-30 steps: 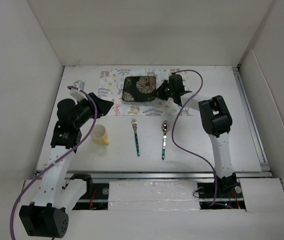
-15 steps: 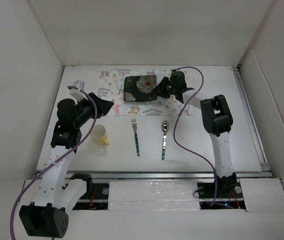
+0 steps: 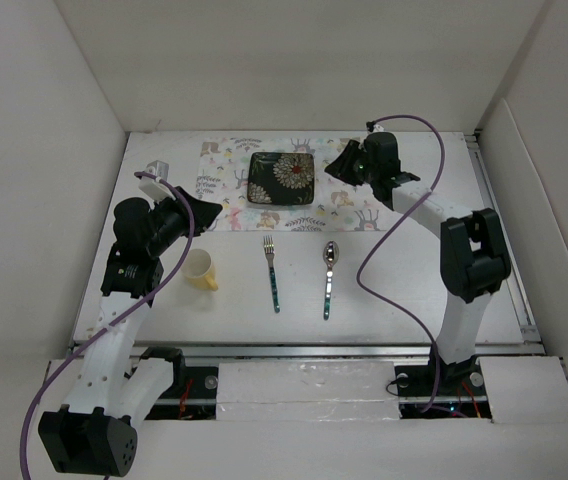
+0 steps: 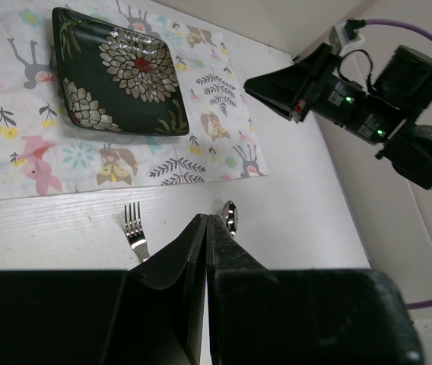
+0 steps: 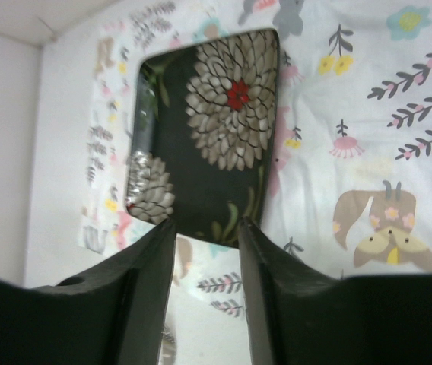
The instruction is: Set the dinner table for one person
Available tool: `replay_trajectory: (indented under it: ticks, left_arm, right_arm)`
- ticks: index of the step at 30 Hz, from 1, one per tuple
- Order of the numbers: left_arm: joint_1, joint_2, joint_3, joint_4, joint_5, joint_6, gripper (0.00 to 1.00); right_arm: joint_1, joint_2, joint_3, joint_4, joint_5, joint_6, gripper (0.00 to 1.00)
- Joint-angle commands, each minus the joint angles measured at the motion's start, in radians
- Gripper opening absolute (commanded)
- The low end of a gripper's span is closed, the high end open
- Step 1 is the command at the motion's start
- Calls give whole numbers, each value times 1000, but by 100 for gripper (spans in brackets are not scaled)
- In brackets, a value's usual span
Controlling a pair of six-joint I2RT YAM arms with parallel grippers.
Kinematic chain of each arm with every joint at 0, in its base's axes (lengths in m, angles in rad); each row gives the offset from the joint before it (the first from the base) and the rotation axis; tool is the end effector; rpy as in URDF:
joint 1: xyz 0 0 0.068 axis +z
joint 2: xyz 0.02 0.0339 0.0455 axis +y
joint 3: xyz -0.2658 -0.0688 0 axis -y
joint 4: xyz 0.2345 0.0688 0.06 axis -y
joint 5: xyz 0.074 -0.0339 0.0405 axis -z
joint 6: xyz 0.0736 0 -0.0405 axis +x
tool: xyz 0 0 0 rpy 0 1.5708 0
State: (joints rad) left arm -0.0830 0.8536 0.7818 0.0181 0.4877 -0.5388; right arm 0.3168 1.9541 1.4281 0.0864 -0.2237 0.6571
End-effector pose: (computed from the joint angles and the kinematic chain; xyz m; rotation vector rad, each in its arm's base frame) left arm 0.2187 -0.0528 0.3494 0.0062 1.6902 -0.8666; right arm 0.4551 0.1664 0.2321 0.2077 2.0916 0.8309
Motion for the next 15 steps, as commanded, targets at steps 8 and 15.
replay_trajectory:
  ticks: [8,15]
  left_arm:
    - [3,-70,94,-50,-167,40,15]
    - [3,-133,146,-84,-366,36,25]
  right_arm:
    - [441,-236,-129,-11,196,-297,1]
    - [649,-71,89,-137,218,-321,66]
